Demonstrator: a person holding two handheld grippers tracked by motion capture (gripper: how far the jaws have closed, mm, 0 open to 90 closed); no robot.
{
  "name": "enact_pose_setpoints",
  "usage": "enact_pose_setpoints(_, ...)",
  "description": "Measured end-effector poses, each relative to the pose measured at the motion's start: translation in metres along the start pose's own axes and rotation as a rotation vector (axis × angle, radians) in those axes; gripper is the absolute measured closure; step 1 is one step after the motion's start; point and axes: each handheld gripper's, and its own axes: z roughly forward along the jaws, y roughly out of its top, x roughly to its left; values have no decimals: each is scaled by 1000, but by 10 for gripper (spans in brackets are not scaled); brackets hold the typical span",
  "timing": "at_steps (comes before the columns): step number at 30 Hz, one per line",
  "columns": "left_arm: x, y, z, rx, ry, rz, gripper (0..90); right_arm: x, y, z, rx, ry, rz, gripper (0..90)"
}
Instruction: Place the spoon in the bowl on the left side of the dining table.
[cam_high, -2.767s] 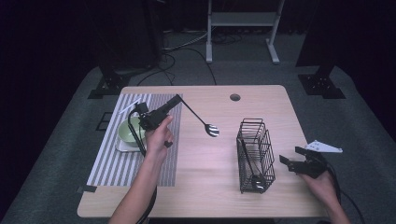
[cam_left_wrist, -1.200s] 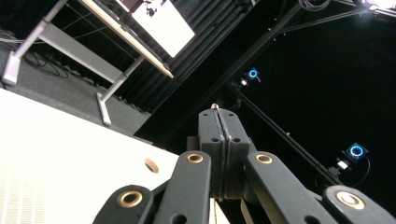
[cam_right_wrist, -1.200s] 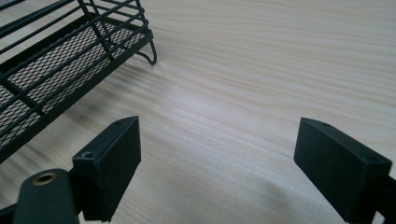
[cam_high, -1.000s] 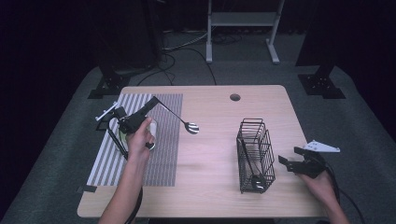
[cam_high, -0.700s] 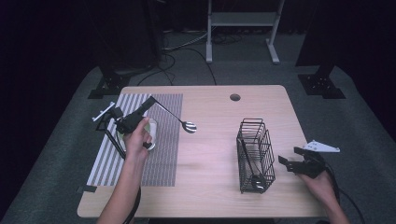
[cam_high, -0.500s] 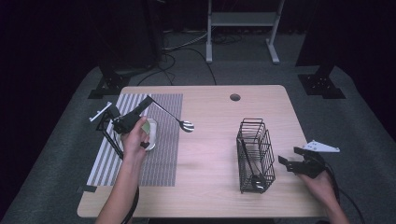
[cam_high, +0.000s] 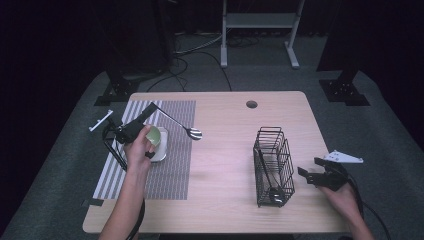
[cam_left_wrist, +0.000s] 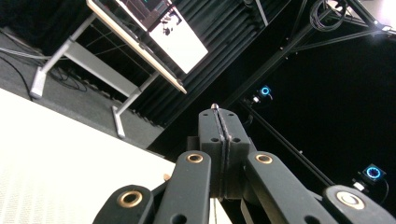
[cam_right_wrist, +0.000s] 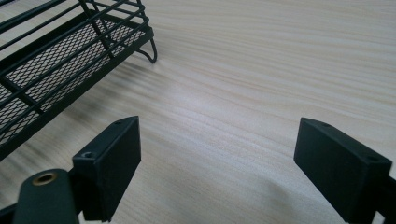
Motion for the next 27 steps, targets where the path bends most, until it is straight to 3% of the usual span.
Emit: enact_pose_setpoints(27,20,20,-23,-61,70,-6,899,0,0,1,7,0,-6,136)
